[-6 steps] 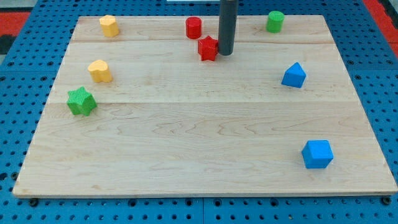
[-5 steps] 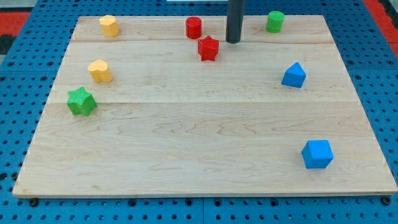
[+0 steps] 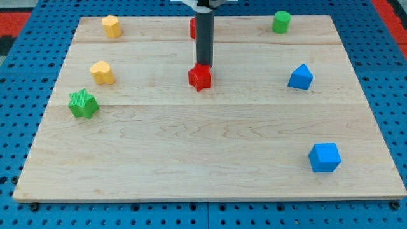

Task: Push the red circle towards the bottom left corner of the board

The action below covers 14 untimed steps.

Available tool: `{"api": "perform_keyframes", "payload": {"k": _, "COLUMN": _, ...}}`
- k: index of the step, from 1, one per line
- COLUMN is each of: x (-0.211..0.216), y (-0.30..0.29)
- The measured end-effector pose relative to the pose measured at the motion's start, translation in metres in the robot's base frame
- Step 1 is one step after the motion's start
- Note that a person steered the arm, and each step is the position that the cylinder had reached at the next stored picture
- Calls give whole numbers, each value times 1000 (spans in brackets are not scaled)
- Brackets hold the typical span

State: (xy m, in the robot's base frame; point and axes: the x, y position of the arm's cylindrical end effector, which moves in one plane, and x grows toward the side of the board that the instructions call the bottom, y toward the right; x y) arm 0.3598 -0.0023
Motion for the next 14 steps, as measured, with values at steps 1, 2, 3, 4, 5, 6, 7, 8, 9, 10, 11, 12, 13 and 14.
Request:
{"api": "perform_keyframes", "payload": {"k": 1, "x": 42, "y": -5}}
{"api": "perform_keyframes", "payload": {"k": 2, "x": 98, "y": -13}}
{"api": "perform_keyframes", "payload": {"k": 3, "x": 155, "y": -22}}
{"api": "perform_keyframes", "payload": {"k": 4, "x": 204, "y": -33}}
{"api": "perform_keyframes", "payload": {"k": 5, "x": 218, "y": -37}}
{"api": "perform_keyframes", "payload": {"k": 6, "x": 179, "y": -28}}
{"api": "perform_keyframes", "payload": {"k": 7, "x": 85, "y": 2}}
{"api": "perform_keyframes", "payload": {"k": 8, "x": 14, "y": 40}}
{"api": "perform_keyframes", "payload": {"k": 9, "x": -49, "y": 61}}
{"api": "perform_keyframes", "payload": {"k": 10, "x": -87, "y": 54}}
{"api": "perform_keyframes", "payload": {"k": 11, "x": -94, "y": 26}}
{"api": "perform_keyframes", "payload": {"k": 12, "x": -96, "y": 27}}
{"api": "perform_keyframes", "payload": {"k": 13, "x": -101, "y": 27}}
{"api": "perform_keyframes", "payload": {"k": 14, "x": -110, "y": 27}}
